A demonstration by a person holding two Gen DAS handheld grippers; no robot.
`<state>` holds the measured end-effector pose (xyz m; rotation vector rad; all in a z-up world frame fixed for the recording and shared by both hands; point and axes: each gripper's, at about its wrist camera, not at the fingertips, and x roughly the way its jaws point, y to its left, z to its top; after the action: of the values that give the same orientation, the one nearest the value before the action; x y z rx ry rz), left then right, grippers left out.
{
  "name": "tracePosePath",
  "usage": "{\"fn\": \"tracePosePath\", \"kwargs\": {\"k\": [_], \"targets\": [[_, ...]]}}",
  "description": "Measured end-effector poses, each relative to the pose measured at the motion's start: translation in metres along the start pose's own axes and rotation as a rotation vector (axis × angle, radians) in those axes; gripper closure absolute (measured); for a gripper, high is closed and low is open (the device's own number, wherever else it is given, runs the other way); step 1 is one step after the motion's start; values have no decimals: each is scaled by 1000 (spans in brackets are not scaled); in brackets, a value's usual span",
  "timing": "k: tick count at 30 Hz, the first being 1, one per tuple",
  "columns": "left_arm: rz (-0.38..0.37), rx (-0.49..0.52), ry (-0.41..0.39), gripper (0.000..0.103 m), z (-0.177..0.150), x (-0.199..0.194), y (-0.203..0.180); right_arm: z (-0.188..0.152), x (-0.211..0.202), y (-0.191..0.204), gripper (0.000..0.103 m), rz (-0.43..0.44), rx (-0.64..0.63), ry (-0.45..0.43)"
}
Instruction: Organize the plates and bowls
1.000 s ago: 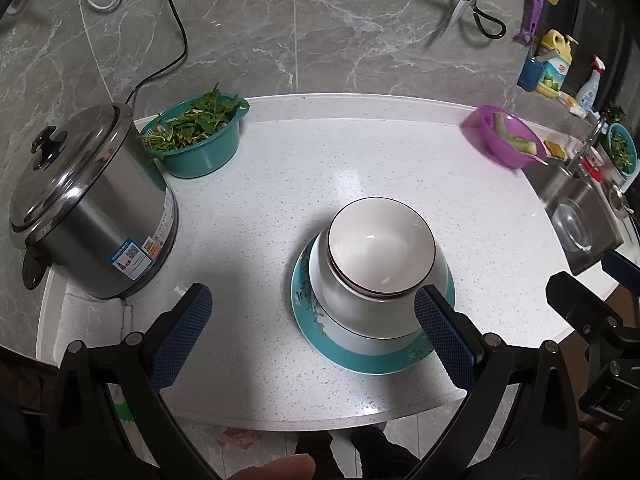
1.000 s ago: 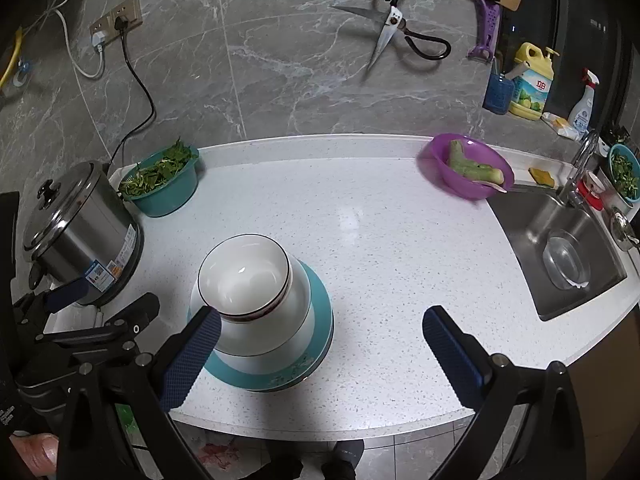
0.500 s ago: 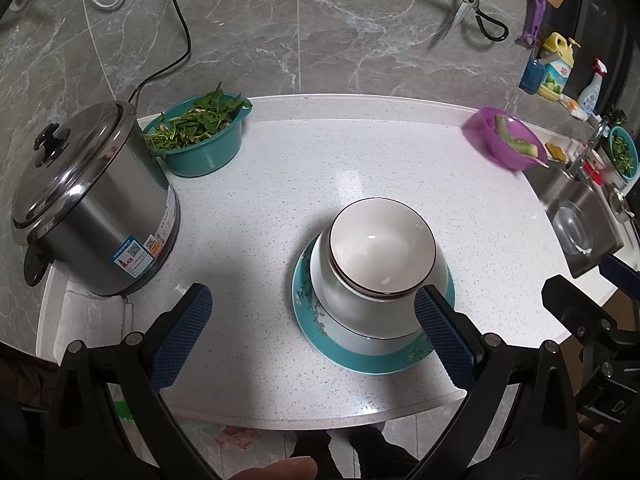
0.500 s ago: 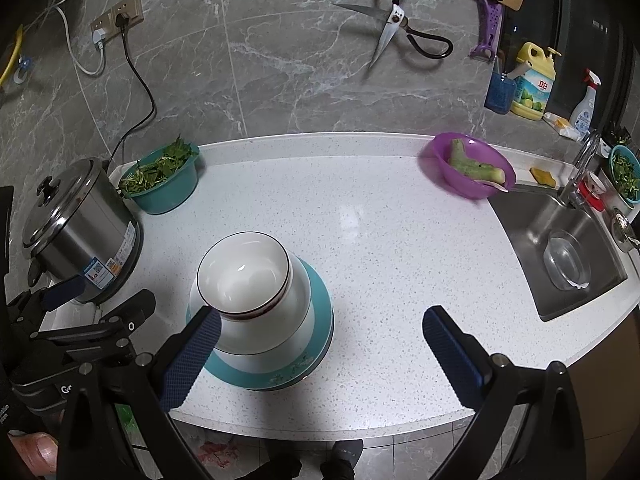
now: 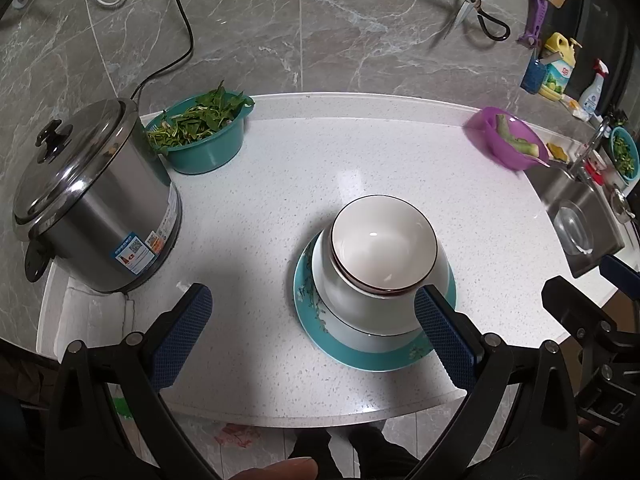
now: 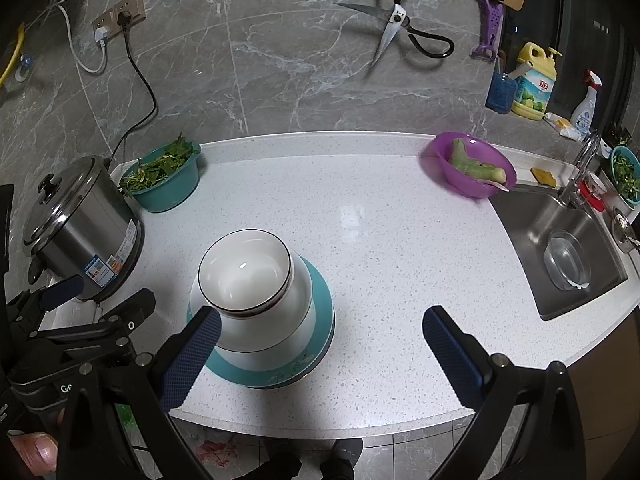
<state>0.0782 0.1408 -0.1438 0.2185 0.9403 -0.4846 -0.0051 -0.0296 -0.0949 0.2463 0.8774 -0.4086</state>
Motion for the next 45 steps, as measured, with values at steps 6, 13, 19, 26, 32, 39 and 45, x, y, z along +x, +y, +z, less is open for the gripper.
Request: {"fn": "tracePosePath", "kwargs": {"k": [6,13,19,26,32,39,45], "targets": [[2,-4,3,0,-1,0,-1,0,0,0,0,0,0,0],[6,-7,3,0,-2,0,-2,0,0,1,0,-2,1,0],[7,-10,6,0,-3,0,-2,0,0,1,0,-1,1,2],[6,-11,8,0,-4,1,-3,0,0,1,0,-1,0,2],[7,-14,9,0,-4,1,-5,1,1,1,0,0,-1,3],[7,-13,11,0,-3,2,-5,1,0,1,0,-1,0,4],[7,-13,11,0,-3,2,-5,1,1,1,0,0,0,5]]}}
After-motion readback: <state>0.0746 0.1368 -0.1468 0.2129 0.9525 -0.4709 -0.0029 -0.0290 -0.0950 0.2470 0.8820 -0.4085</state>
